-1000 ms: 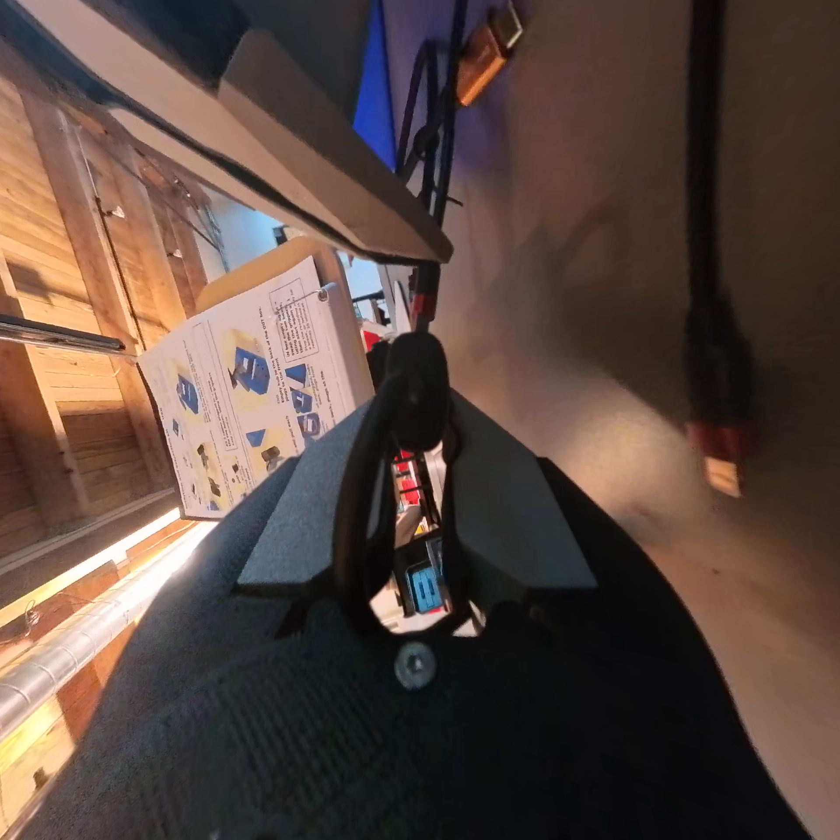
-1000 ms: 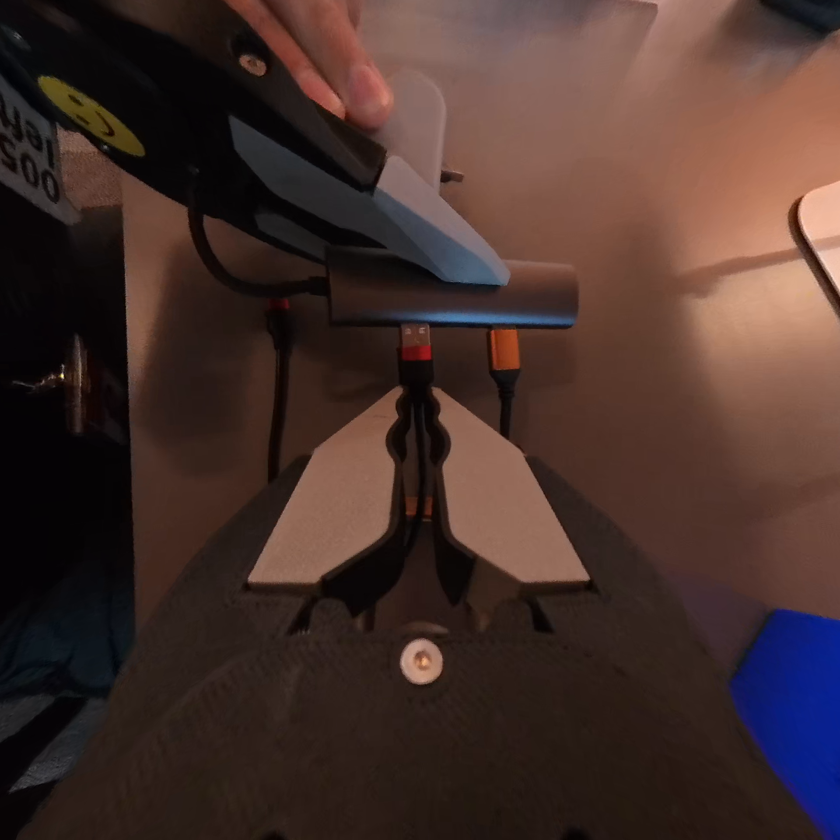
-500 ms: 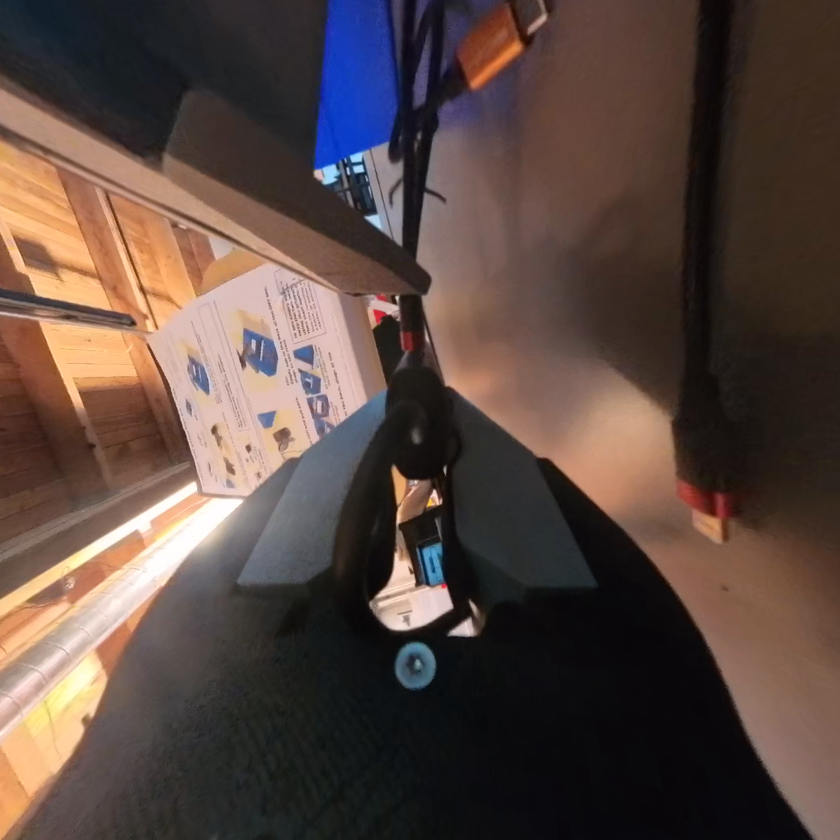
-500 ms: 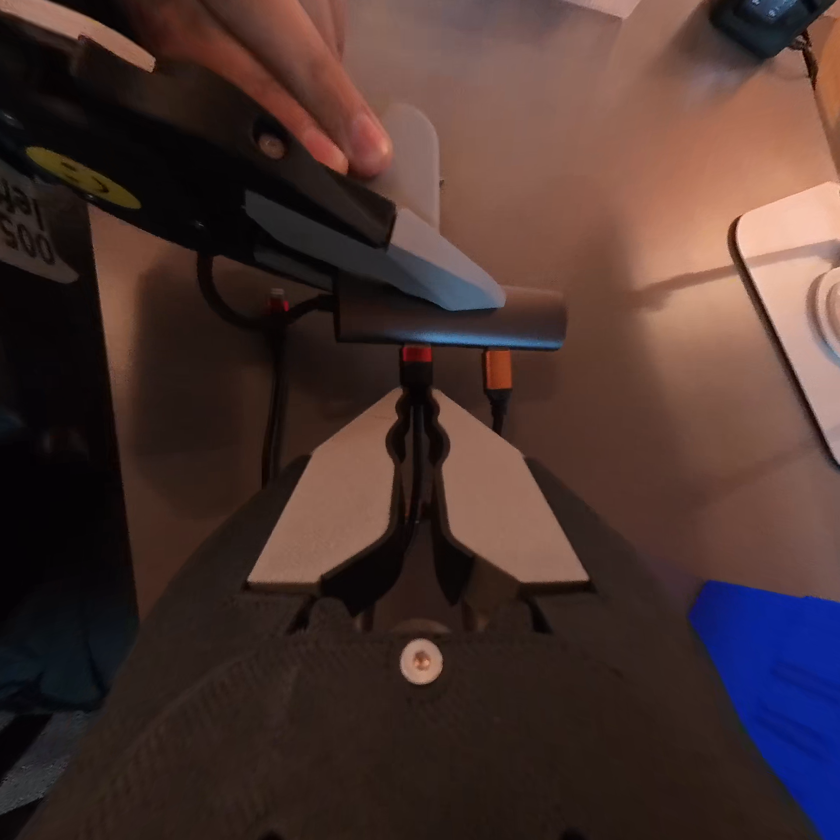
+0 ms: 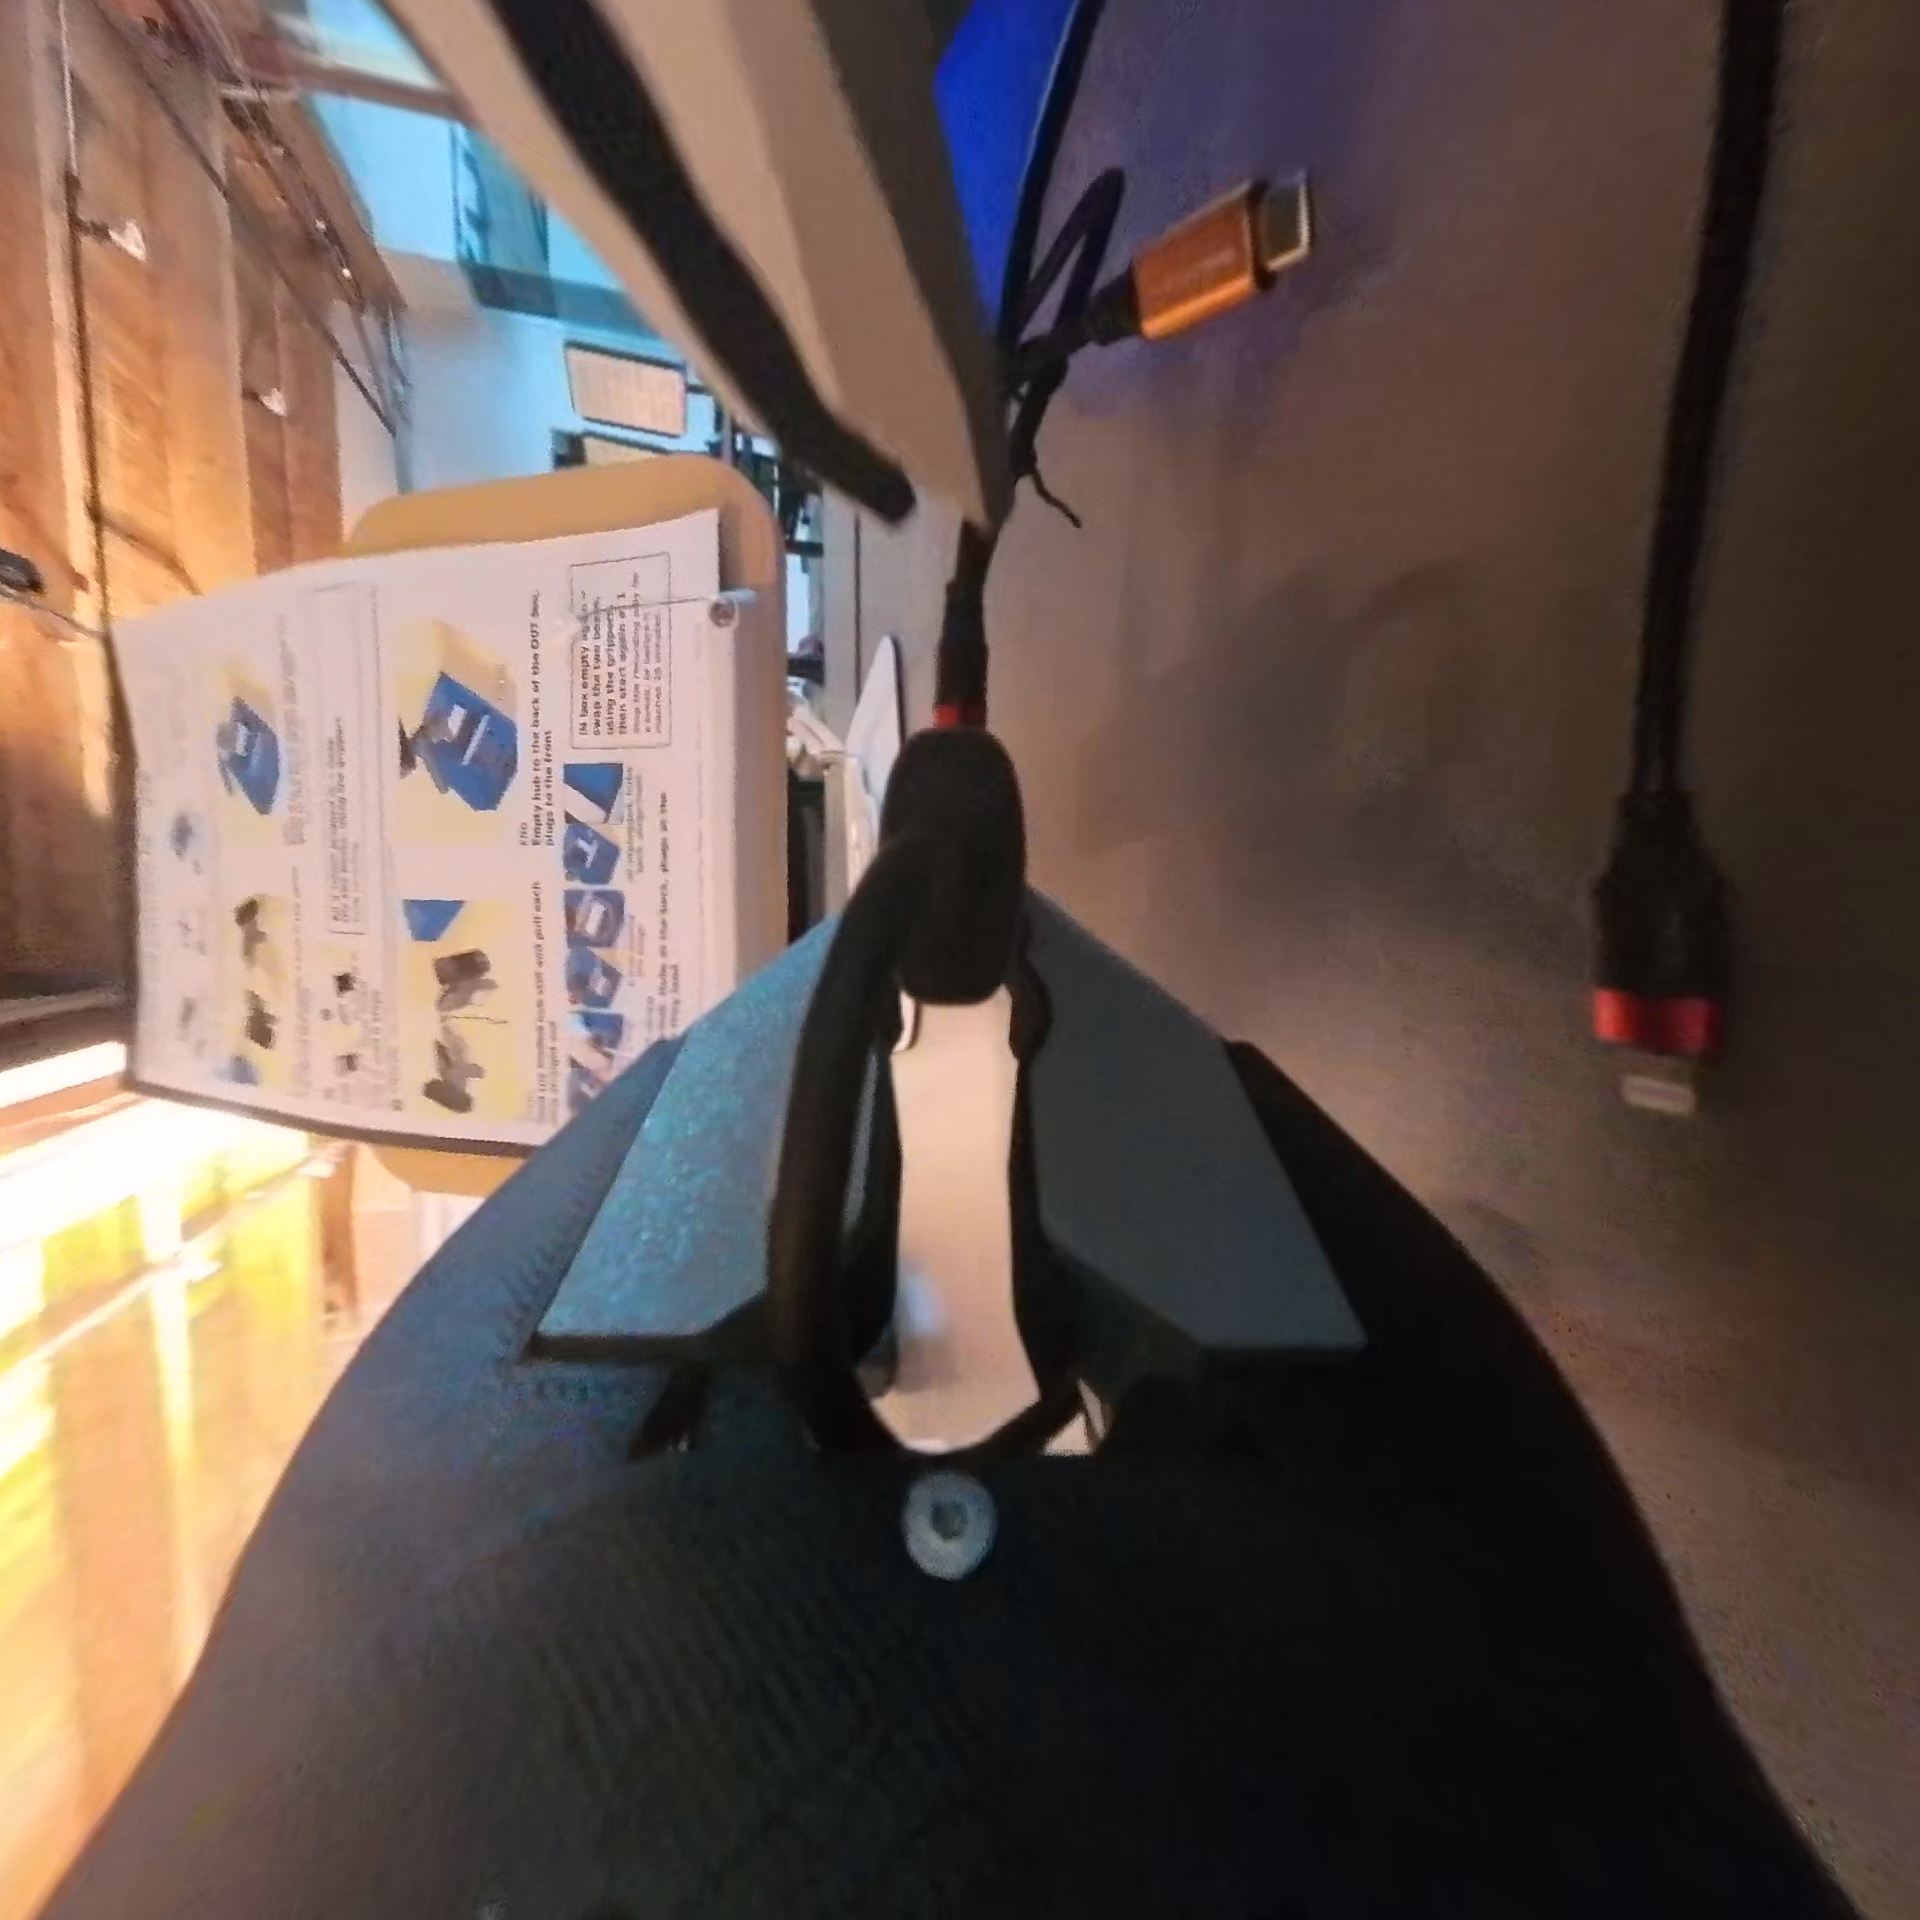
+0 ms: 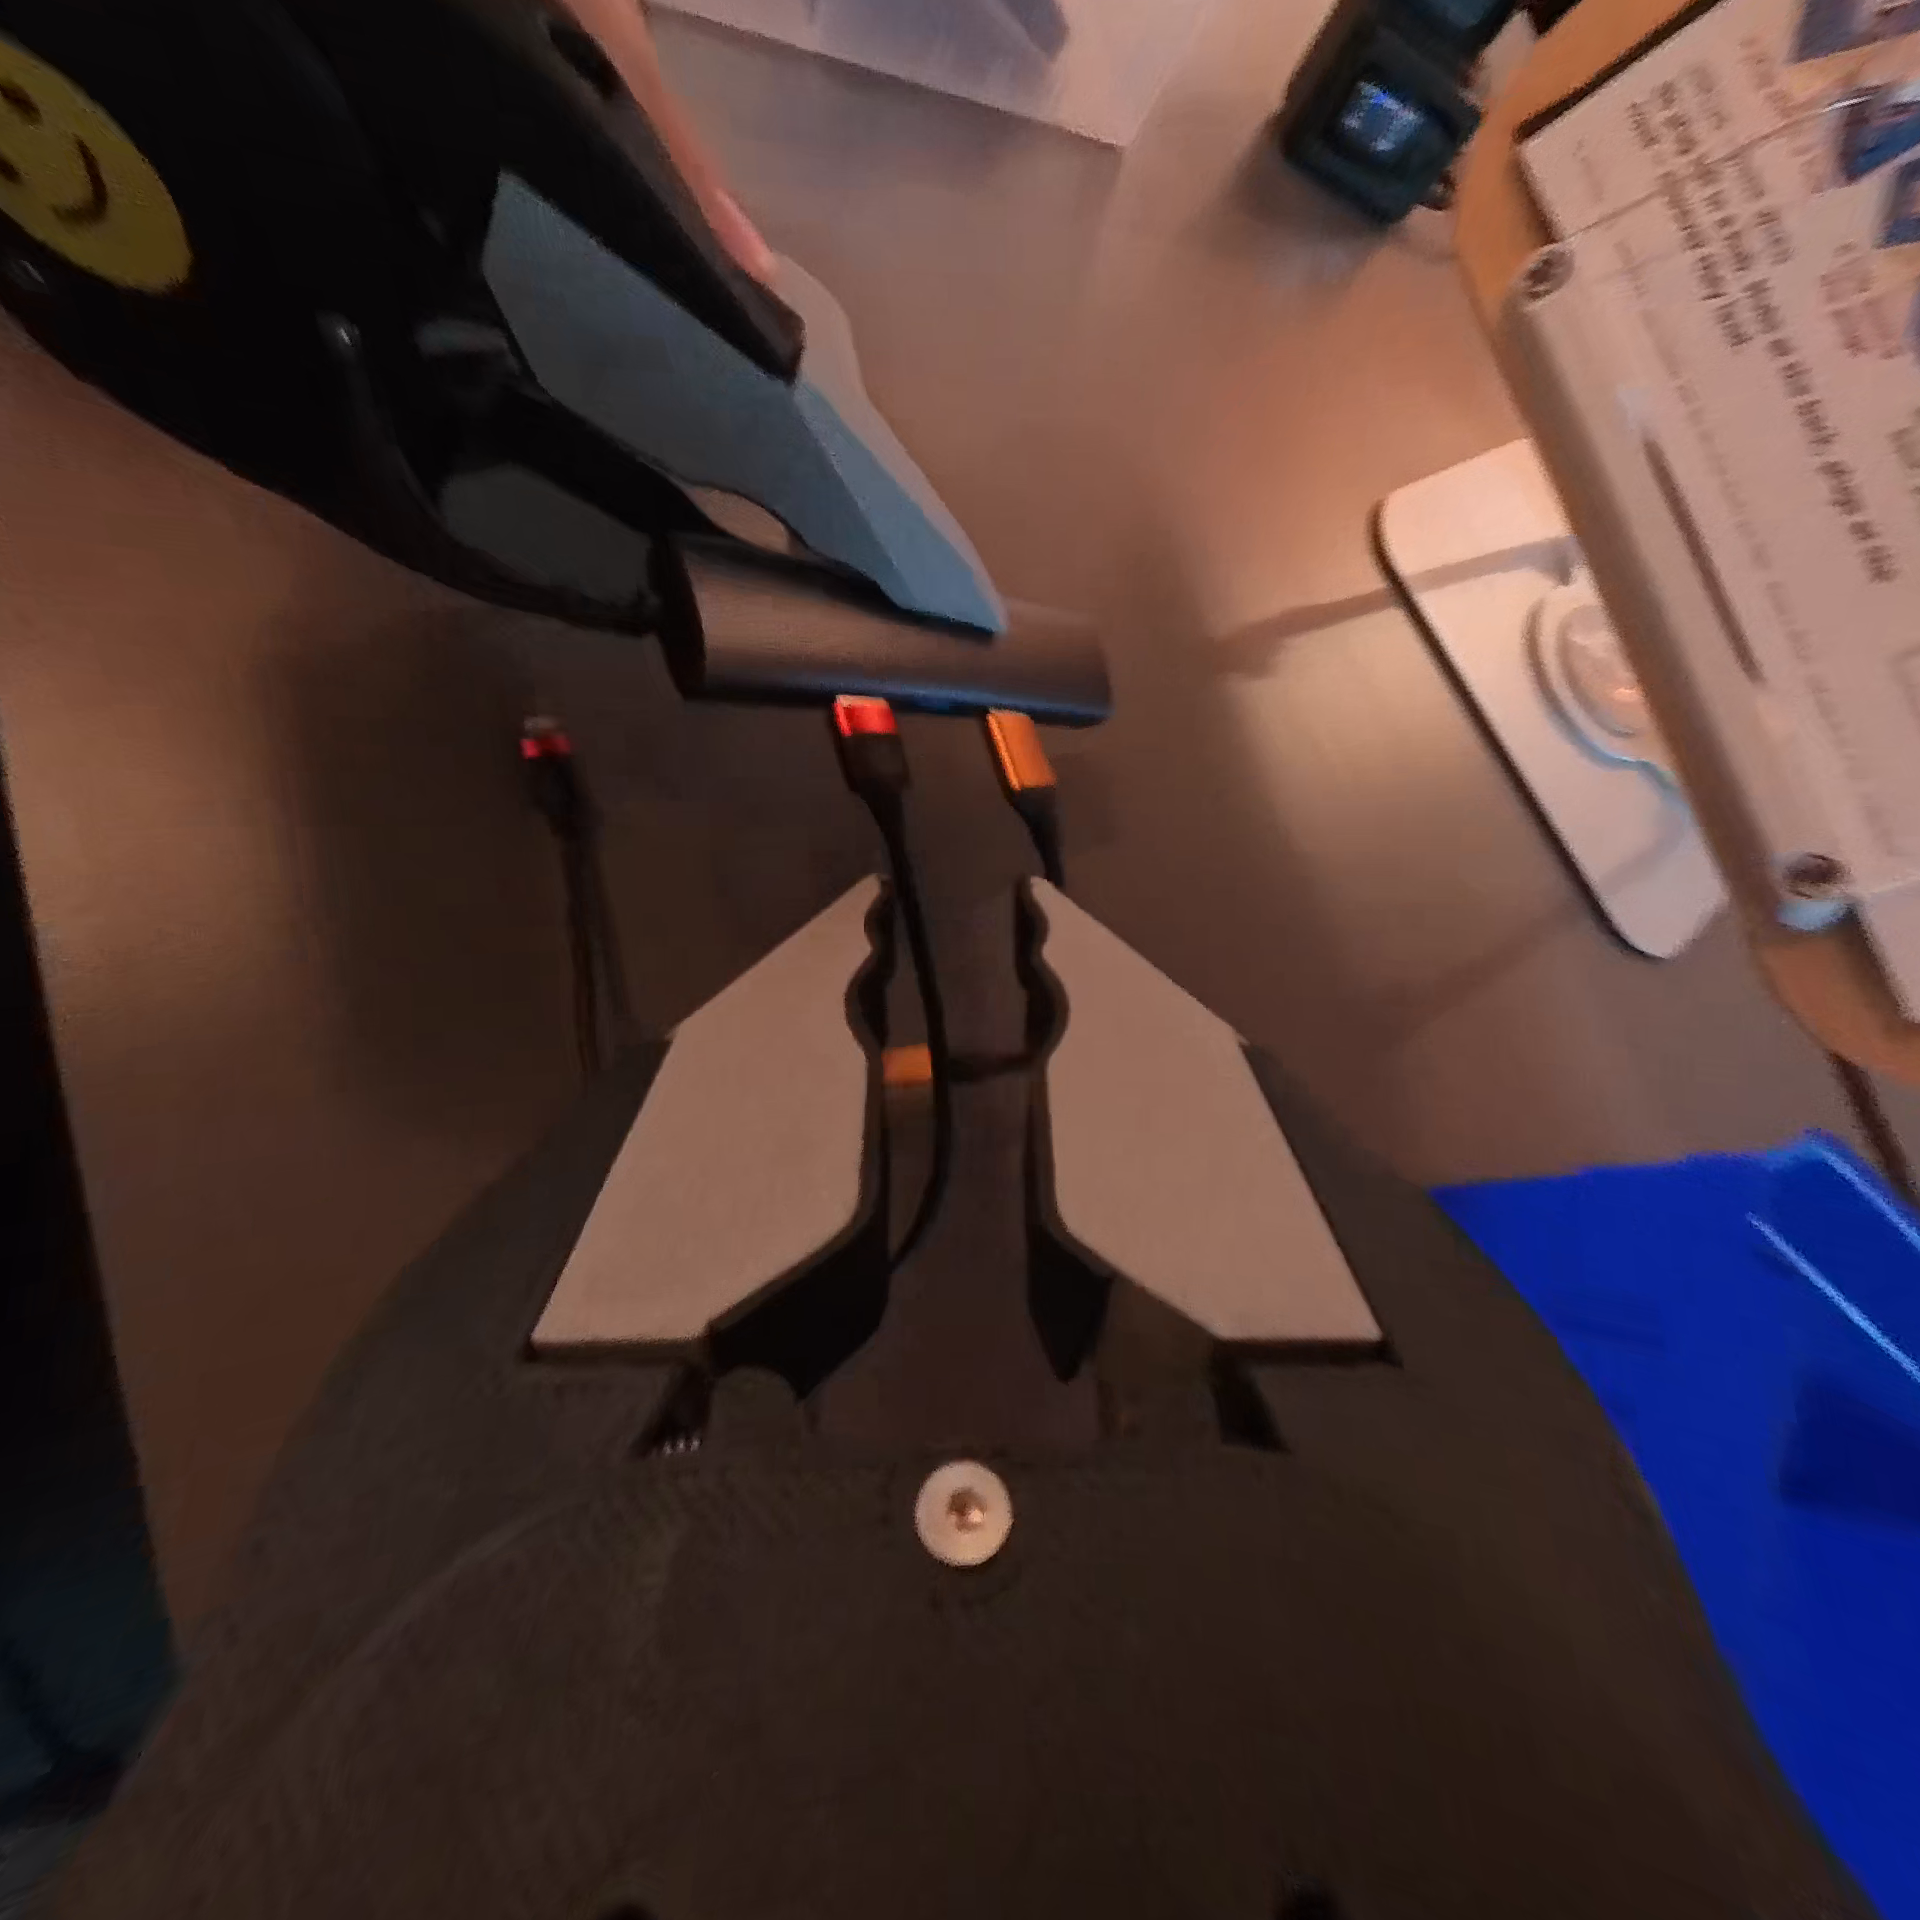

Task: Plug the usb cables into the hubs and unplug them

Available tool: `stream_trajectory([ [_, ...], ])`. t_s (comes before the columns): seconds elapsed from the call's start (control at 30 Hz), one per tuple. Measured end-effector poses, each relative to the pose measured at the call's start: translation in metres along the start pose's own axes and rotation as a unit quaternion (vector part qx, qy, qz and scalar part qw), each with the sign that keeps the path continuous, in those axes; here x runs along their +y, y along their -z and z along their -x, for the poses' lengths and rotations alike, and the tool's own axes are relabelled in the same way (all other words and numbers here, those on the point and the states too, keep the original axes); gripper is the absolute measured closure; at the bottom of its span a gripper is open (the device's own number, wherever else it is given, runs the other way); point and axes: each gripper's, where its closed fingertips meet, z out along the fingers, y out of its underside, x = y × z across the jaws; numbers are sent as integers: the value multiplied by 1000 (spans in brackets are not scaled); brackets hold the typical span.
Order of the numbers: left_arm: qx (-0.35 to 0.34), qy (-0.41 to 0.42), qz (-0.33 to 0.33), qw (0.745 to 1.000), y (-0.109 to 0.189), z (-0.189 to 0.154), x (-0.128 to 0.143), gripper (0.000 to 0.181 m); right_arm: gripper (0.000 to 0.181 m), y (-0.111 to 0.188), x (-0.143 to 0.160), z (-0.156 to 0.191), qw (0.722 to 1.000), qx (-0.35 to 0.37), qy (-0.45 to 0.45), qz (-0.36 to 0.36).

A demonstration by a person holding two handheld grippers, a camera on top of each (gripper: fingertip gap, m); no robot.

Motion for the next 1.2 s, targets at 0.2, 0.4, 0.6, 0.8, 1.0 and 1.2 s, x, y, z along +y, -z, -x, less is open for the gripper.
stream_trajectory([
  [0.2,51,184,-49,980,0,13,12,166,151,41,-13,-30,996,78,-11,-45],
  [0.4,130,396,-154,896,11,32,10,168,140,78,-21,-65,977,120,-105,-144],
  [0.6,168,448,-244,843,28,44,-5,168,141,98,-8,-87,948,78,-211,-226],
  [0.8,224,439,-351,796,59,49,-35,168,114,80,-20,-33,952,-89,-157,-247],
  [1.0,222,428,-374,792,64,45,-47,168,111,23,-46,36,961,-159,-85,-210],
  [1.2,240,453,-402,759,73,52,-49,168,128,16,-56,22,962,-90,-96,-240],
])
